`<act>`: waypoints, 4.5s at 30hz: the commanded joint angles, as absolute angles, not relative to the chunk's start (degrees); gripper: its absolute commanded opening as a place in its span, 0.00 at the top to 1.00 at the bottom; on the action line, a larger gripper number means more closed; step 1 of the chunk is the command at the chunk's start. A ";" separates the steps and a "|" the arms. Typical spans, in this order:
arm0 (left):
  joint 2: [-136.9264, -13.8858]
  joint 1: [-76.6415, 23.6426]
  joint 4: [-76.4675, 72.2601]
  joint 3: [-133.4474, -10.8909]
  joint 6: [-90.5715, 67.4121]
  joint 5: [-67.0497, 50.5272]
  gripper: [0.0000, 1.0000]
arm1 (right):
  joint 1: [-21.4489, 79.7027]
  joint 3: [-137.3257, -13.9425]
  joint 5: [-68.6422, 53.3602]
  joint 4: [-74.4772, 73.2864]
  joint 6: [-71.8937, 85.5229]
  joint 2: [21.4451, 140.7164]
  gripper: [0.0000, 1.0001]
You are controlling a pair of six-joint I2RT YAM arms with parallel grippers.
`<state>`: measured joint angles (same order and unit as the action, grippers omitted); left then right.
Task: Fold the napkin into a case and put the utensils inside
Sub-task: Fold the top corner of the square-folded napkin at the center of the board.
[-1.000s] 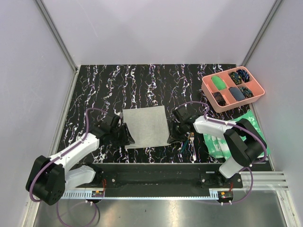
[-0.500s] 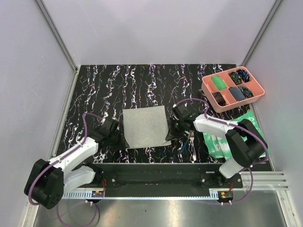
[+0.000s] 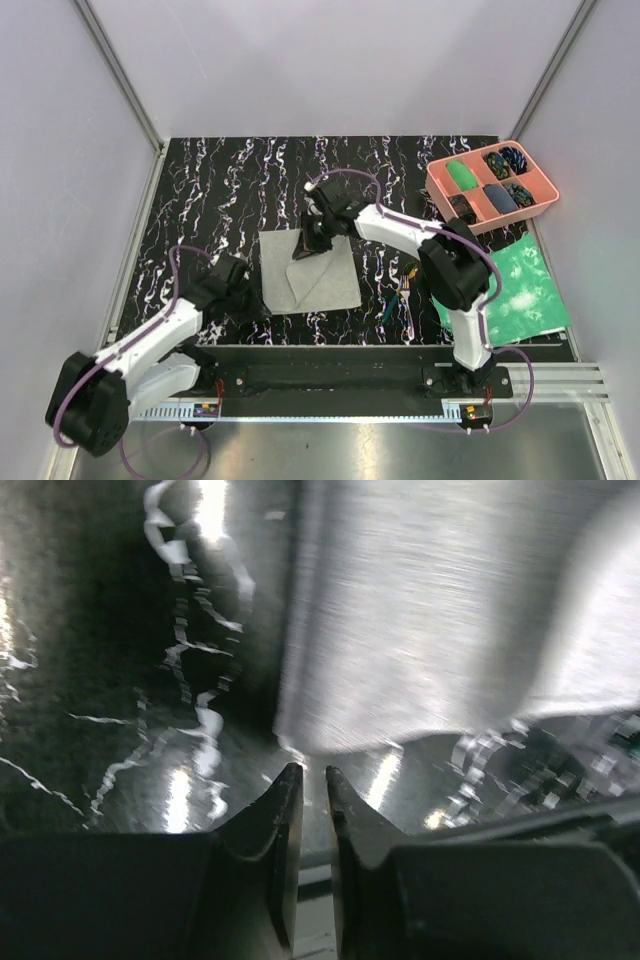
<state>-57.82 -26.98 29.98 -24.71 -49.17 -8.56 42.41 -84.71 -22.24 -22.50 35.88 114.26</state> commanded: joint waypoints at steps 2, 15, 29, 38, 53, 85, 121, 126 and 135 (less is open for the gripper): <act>-46.94 -26.98 32.42 -27.42 -47.81 -9.06 0.71 | 42.98 -94.21 -26.27 -23.99 34.28 120.67 0.97; -61.26 -25.14 23.12 -25.85 -48.08 -8.97 0.77 | 43.24 -101.59 -28.03 -24.61 34.28 126.38 0.97; -58.10 -25.05 23.99 -22.15 -48.60 -8.35 0.78 | 43.24 -110.03 -28.56 -24.52 35.51 134.29 0.97; -56.34 -25.14 24.34 -20.22 -49.31 -8.09 0.78 | 42.80 -114.96 -28.13 -24.17 36.47 138.34 0.97; -55.46 -25.05 24.87 -19.42 -49.66 -7.82 0.78 | 40.87 -120.14 -28.30 -22.59 38.76 142.47 0.97; -51.49 -21.98 26.64 -31.38 -47.81 -14.50 0.74 | 41.66 -121.38 -33.57 -20.74 40.69 144.49 0.91; -62.49 -18.72 18.54 -27.33 -44.38 -14.50 0.75 | 40.69 -128.67 -32.96 -23.64 41.75 149.50 0.75; -61.70 -18.54 18.63 -28.04 -44.47 -16.69 0.75 | 40.69 -128.06 -32.26 -25.40 39.82 147.67 0.63; -60.29 -18.20 21.09 -33.22 -43.77 -18.90 0.70 | 37.97 -114.71 -26.46 -27.95 34.28 133.10 0.40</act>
<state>-60.82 -18.76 21.47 -28.99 -45.15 -16.58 40.32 -120.05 -30.24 -26.17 38.22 144.22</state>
